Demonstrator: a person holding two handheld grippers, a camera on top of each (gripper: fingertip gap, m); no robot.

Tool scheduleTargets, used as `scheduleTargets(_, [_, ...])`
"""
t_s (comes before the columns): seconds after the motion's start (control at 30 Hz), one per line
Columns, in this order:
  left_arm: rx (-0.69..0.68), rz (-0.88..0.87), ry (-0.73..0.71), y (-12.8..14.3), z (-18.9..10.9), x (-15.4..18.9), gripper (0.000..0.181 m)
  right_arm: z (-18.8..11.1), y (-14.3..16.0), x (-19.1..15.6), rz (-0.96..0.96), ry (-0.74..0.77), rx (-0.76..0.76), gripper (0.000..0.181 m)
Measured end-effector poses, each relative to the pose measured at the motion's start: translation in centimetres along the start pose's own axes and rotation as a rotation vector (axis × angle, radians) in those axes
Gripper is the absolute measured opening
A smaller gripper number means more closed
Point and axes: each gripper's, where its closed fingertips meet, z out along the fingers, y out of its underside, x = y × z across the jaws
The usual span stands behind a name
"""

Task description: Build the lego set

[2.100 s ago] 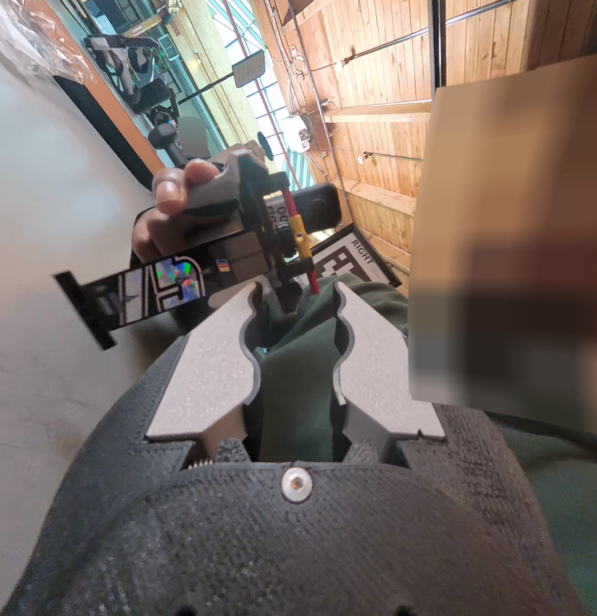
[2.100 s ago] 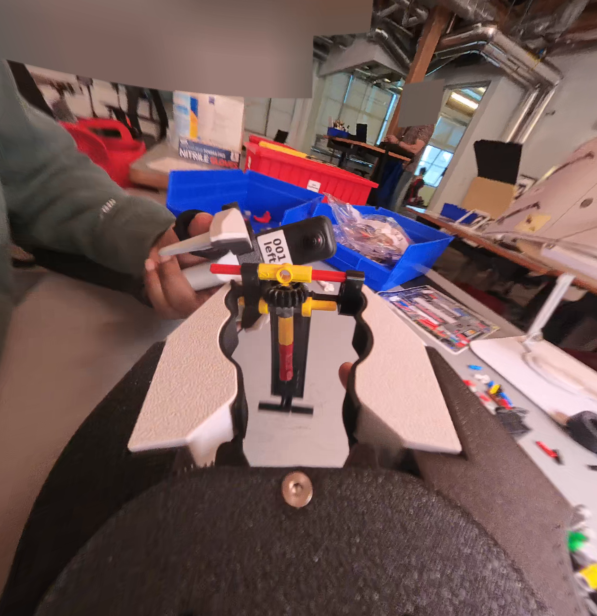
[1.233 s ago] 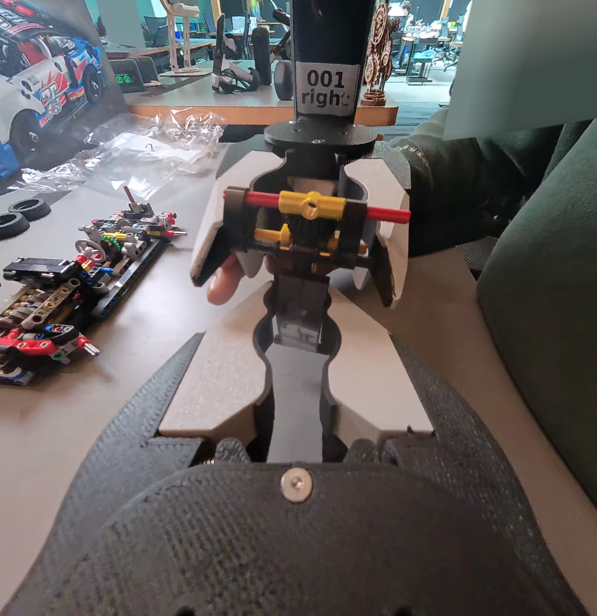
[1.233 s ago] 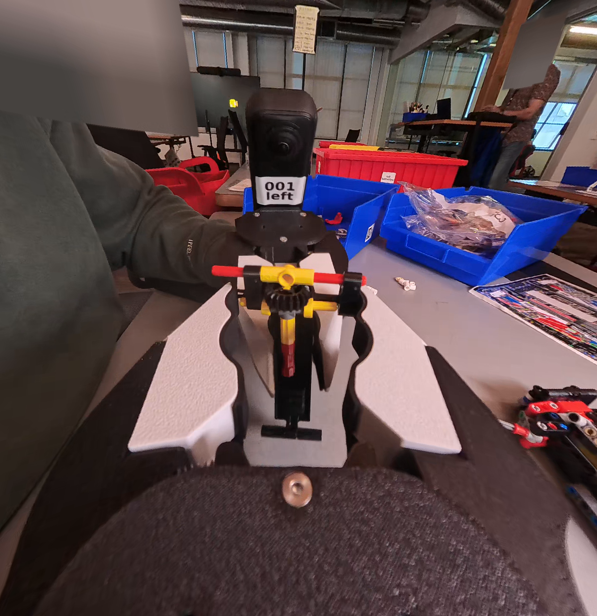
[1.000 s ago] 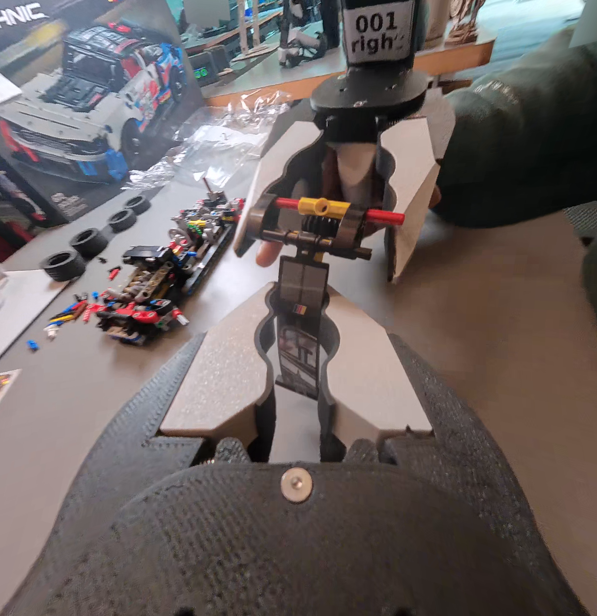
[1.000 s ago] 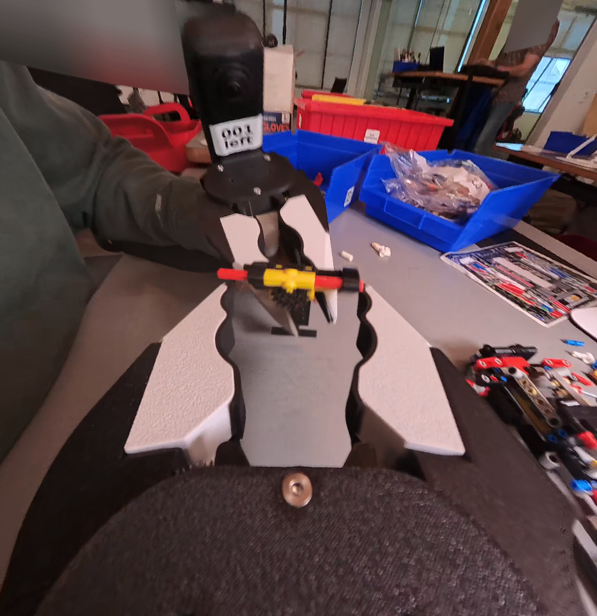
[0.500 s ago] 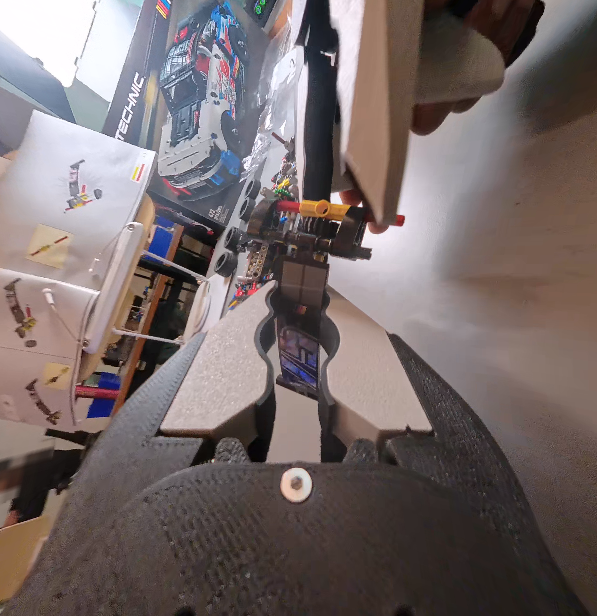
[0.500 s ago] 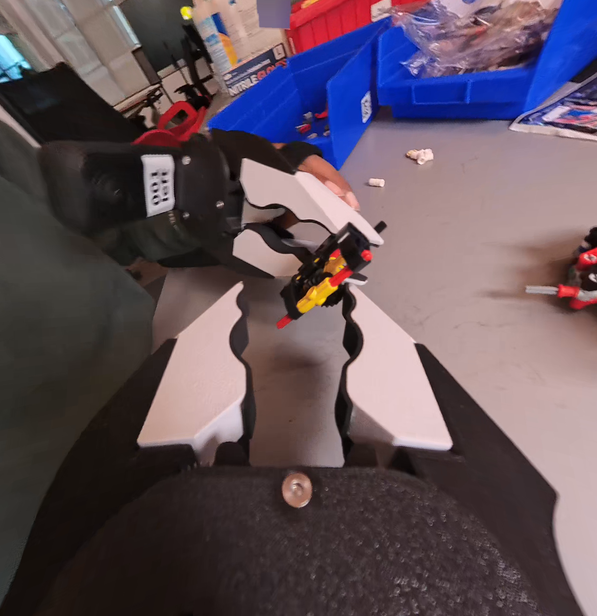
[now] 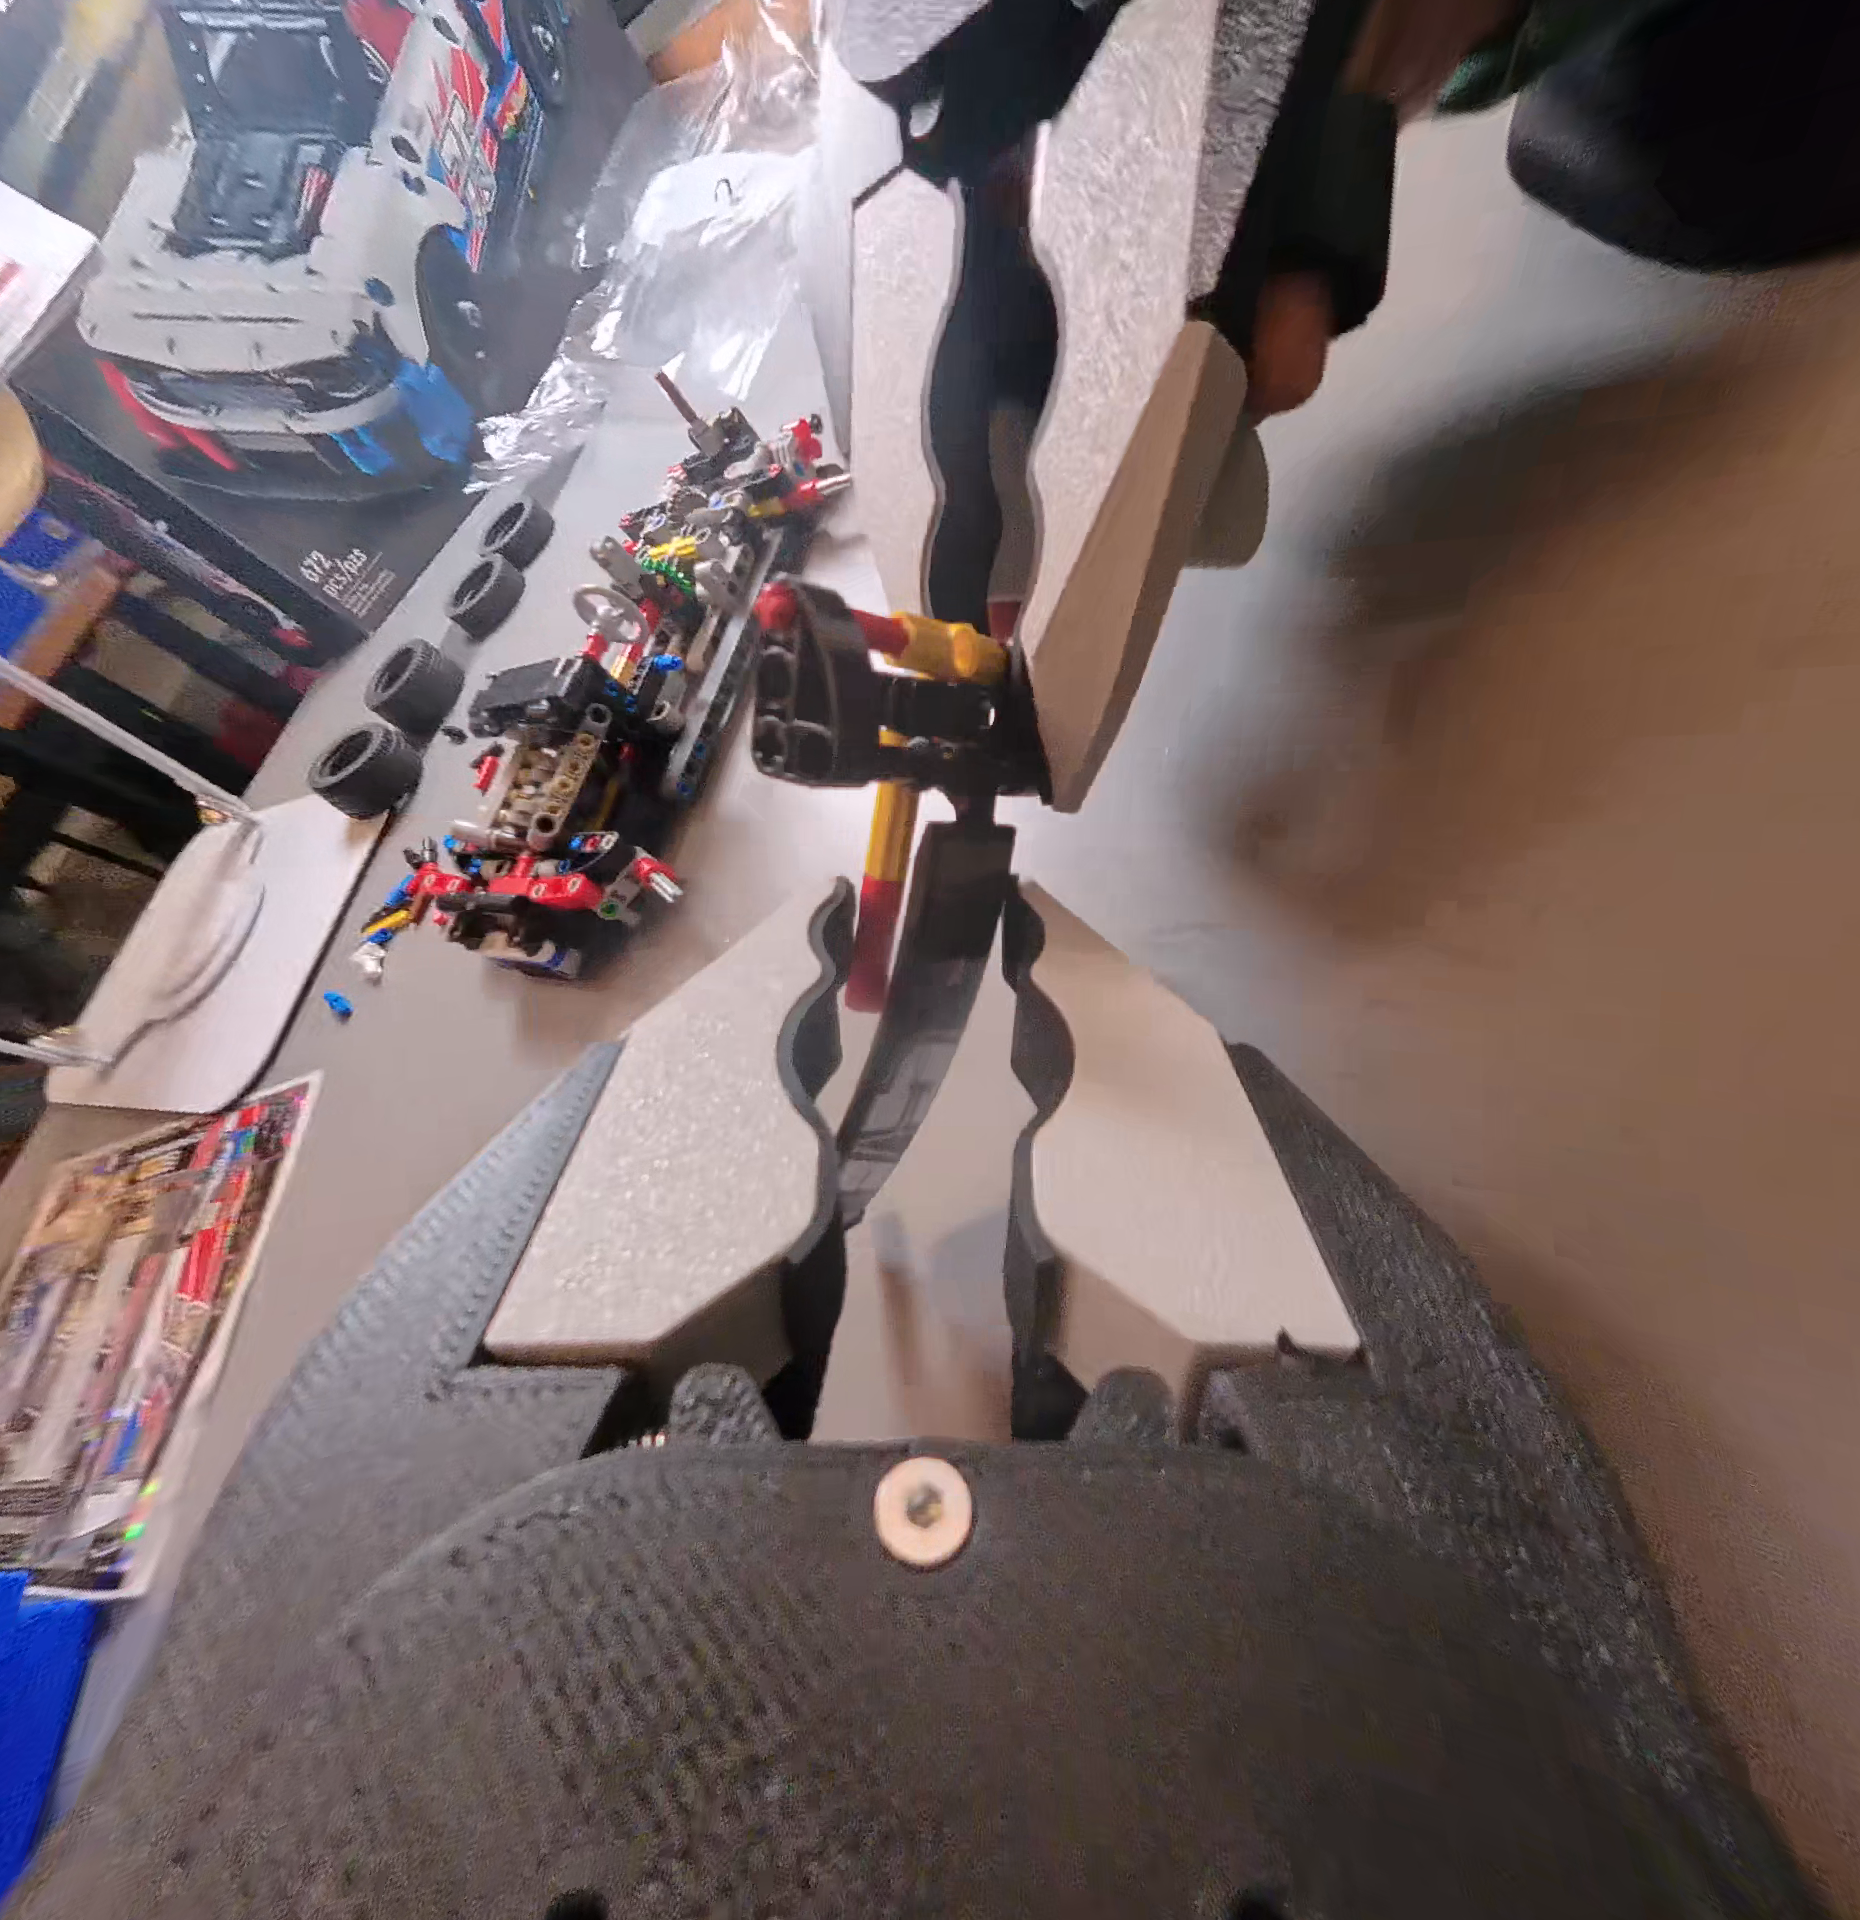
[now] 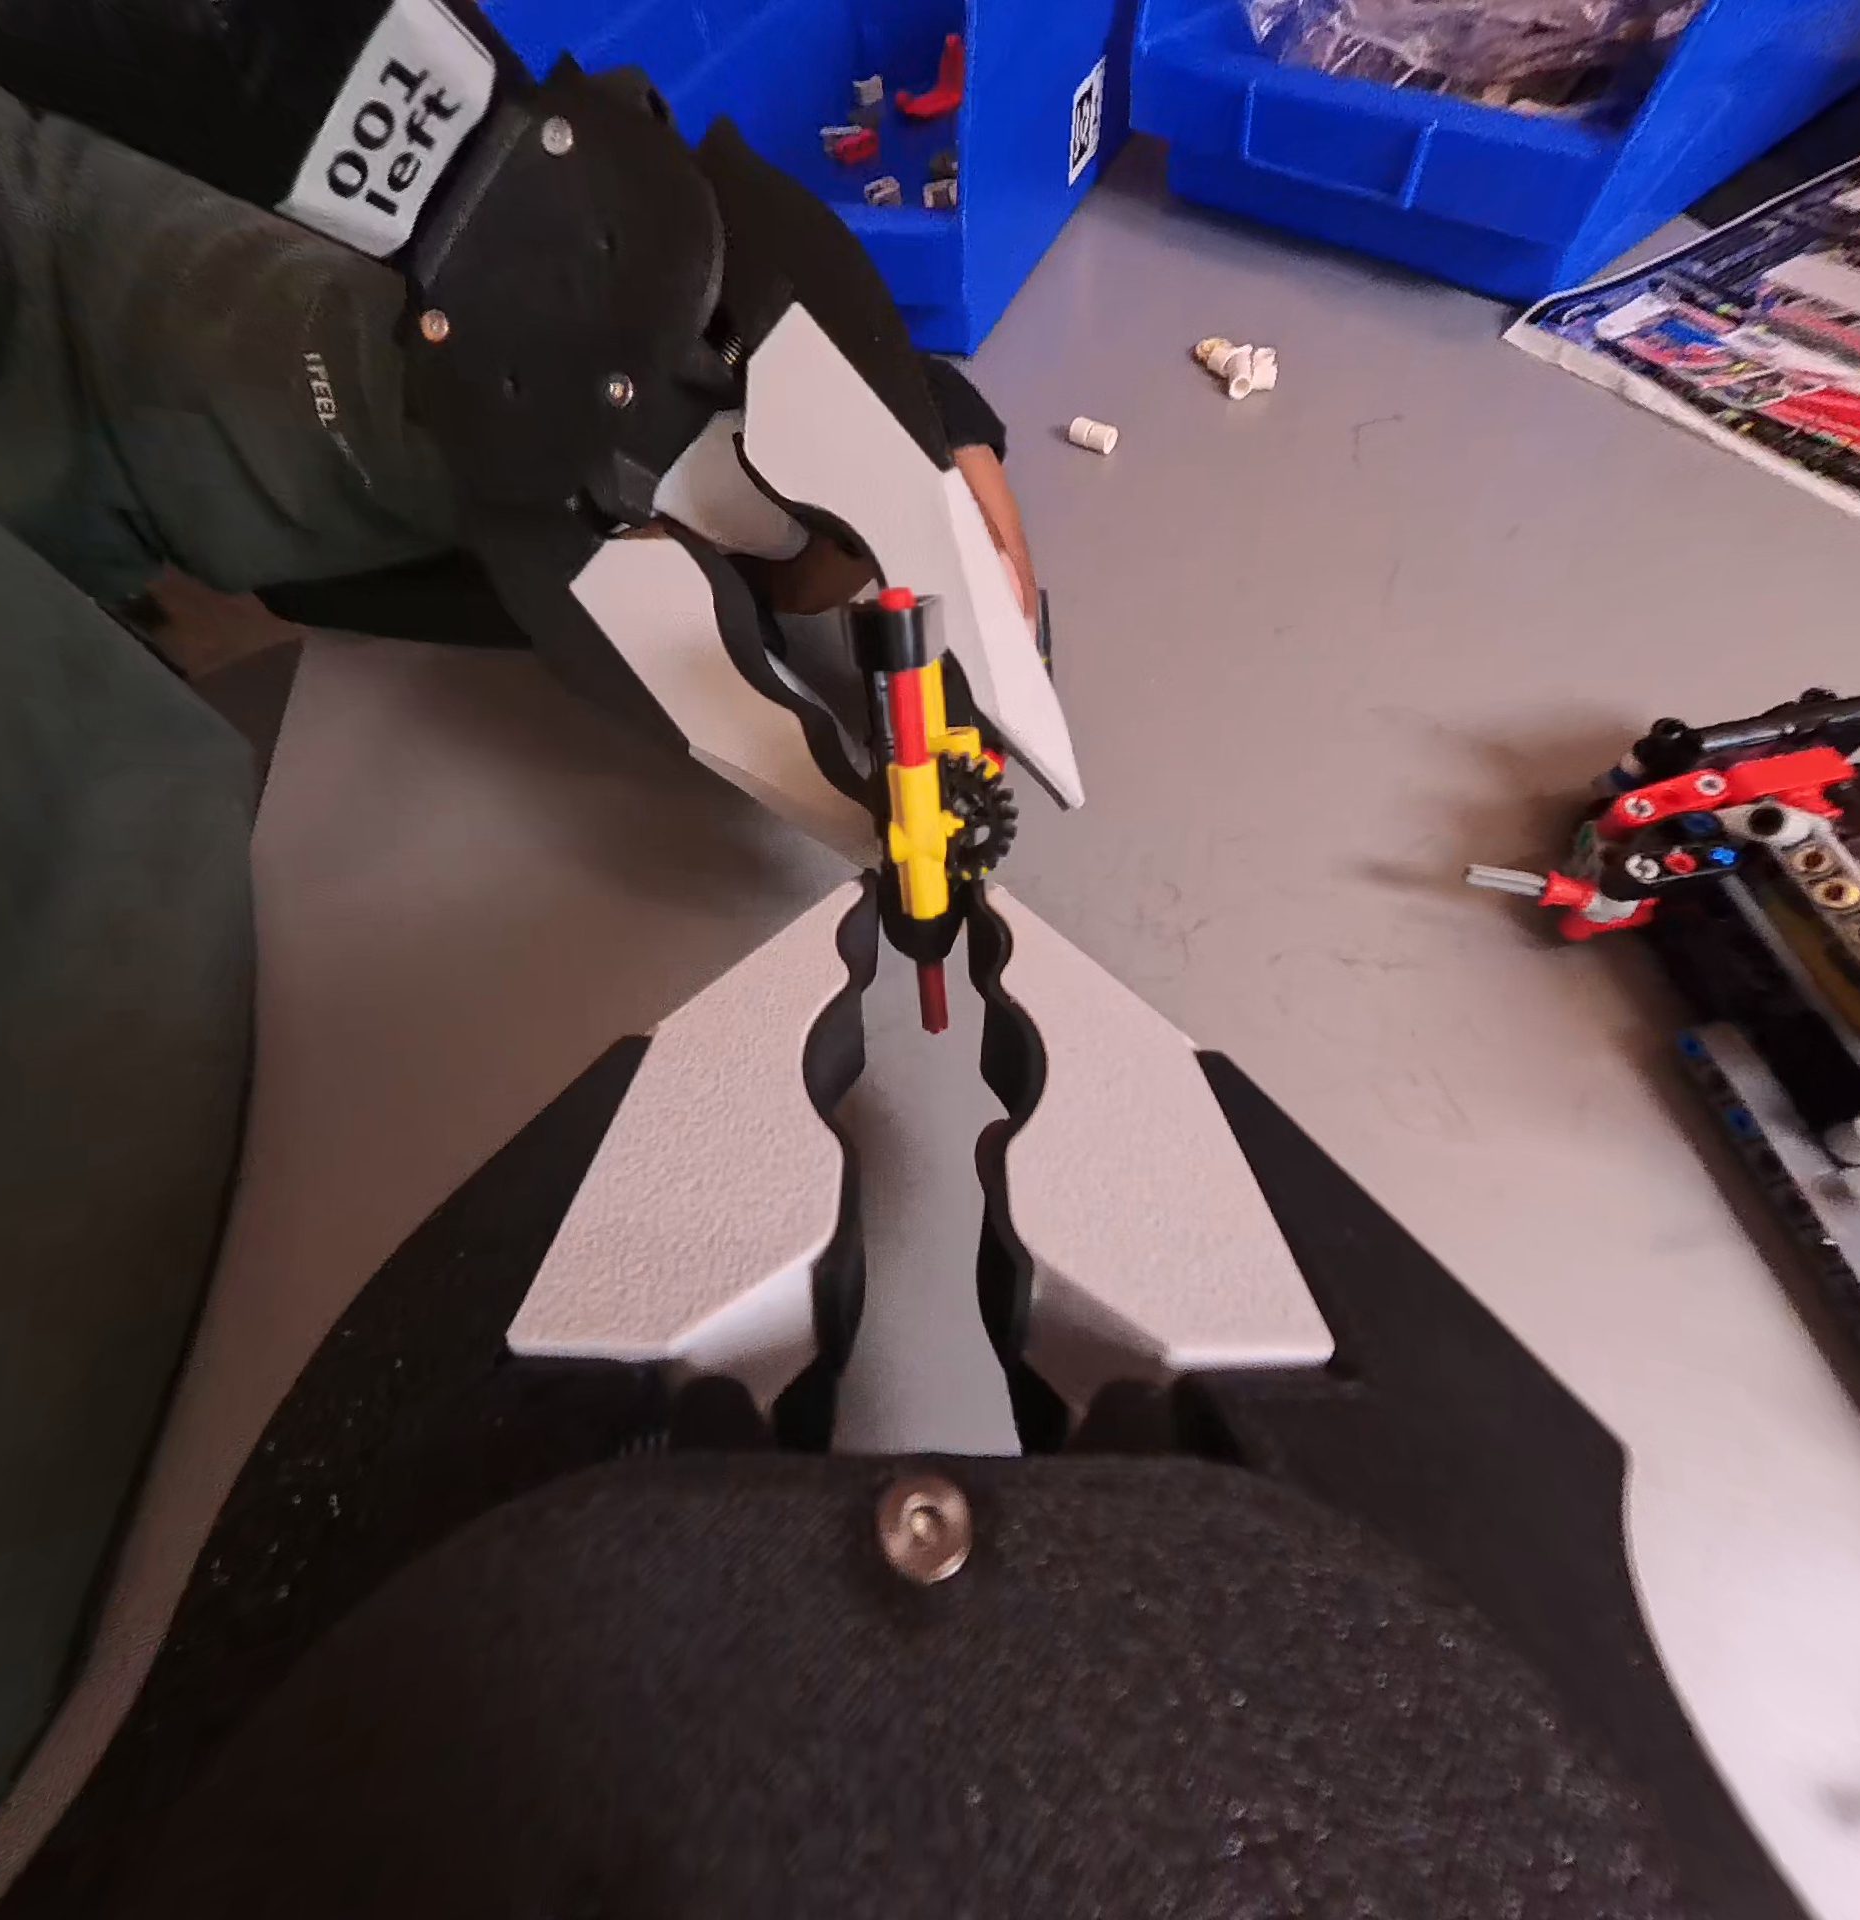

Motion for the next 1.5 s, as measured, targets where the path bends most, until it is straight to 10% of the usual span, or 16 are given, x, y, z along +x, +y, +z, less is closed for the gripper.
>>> scheduleTargets(0.57, [0.201,-0.296,0.169,-2.3,-0.6,0.7,0.019,-1.3,-2.8,-1.1,-0.276,0.09,0.115,0.012])
scheduleTargets(1.5, [0.349,-0.447,0.345,-4.2,-4.0,-0.3,0.023,-2.6,-3.2,-1.4,-0.158,0.018,0.151,0.012])
